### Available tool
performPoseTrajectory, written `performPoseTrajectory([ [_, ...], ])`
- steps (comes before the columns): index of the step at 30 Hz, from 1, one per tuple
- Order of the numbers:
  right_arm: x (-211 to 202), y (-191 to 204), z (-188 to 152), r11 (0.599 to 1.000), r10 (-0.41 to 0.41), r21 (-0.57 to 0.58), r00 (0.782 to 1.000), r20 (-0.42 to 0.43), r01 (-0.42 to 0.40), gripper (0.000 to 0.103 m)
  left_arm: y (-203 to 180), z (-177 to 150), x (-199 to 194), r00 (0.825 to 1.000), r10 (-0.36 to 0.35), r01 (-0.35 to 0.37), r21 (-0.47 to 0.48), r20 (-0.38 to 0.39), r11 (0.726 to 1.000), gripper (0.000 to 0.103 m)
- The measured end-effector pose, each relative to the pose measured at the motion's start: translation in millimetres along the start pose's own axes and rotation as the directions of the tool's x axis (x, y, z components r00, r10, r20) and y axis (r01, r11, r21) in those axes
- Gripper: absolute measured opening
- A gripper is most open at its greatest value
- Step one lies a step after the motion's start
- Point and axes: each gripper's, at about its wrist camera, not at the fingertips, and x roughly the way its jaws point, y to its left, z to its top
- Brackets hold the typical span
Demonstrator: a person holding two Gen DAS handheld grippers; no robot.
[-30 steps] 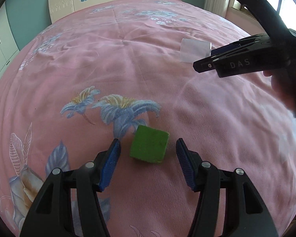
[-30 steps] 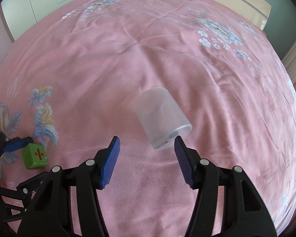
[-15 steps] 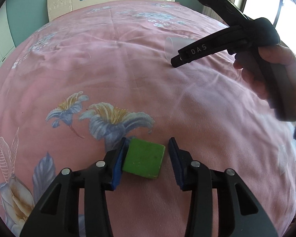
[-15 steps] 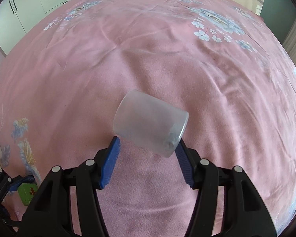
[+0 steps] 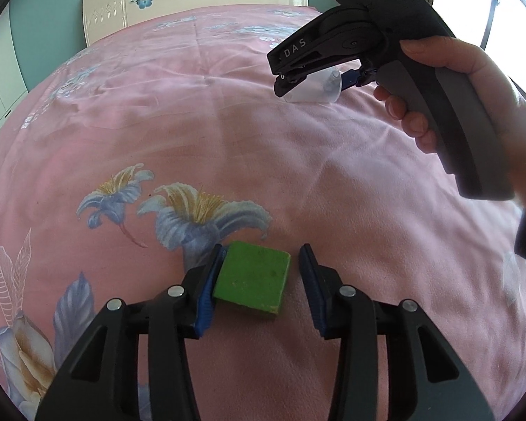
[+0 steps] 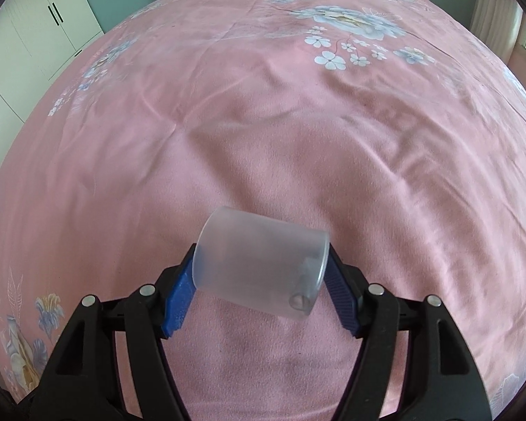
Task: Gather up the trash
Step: 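Grasp the green cube with left gripper while right grasps the clear plastic cup, then lift the green cube and clear cup off the bed with both grippers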
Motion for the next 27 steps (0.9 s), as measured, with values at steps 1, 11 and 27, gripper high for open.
performPoseTrajectory([
  [1, 1.3, 0.1, 0.1, 1.000, -0.008, 0.007, 1.000, 0.003, 0.008, 0.068, 0.0, 0.3, -0.1, 1.000, -0.001, 0.001, -0.003, 0.001, 1.000, 0.045],
  [11, -12.1, -0.1, -13.4, 1.000, -0.027, -0.005, 0.999, 0.026, 0.027, 0.054, -2.4, 2.5, -7.4, 1.000, 0.015, -0.015, -0.014, 0.007, 1.000, 0.037],
  [27, -196.7, 19.3, -101.0, 0.995, 0.018, -0.102, 0.992, 0.126, -0.006, 0.054, -27.1, 3.4, -164.3, 0.993, 0.074, -0.069, -0.057, 0.094, 0.996, 0.037],
])
